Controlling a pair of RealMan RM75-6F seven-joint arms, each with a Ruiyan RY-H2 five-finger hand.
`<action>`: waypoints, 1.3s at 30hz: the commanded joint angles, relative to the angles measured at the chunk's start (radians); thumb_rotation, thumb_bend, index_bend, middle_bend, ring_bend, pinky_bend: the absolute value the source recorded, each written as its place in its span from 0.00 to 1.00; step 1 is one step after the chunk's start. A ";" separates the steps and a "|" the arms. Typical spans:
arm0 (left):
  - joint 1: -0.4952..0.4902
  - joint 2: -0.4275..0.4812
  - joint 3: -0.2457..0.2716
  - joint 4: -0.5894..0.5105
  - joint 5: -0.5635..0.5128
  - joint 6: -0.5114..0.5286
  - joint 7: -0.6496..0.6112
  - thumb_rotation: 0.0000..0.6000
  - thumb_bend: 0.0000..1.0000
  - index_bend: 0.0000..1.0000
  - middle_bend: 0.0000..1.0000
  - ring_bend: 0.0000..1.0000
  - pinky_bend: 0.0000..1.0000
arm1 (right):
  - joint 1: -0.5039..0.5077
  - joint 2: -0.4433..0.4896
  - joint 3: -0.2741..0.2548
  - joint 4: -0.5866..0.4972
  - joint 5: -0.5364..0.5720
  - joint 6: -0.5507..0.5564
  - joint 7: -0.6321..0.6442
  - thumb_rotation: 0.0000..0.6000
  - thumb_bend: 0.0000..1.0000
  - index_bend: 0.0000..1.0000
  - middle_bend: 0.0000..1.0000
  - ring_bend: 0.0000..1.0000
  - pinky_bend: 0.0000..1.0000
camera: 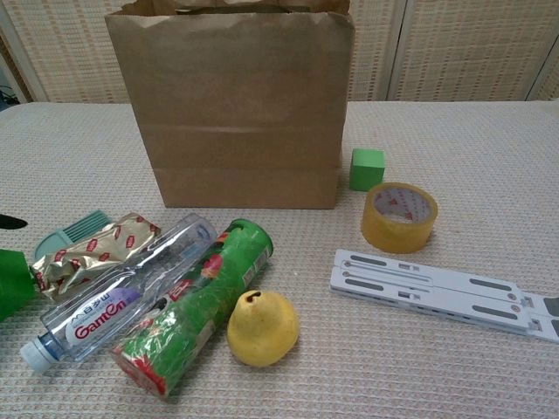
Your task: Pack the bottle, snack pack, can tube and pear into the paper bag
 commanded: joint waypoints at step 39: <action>-0.135 -0.026 -0.057 0.027 -0.313 -0.159 0.289 1.00 0.35 0.00 0.00 0.00 0.06 | -0.004 0.016 -0.002 -0.020 0.014 -0.021 0.018 1.00 0.03 0.00 0.00 0.00 0.02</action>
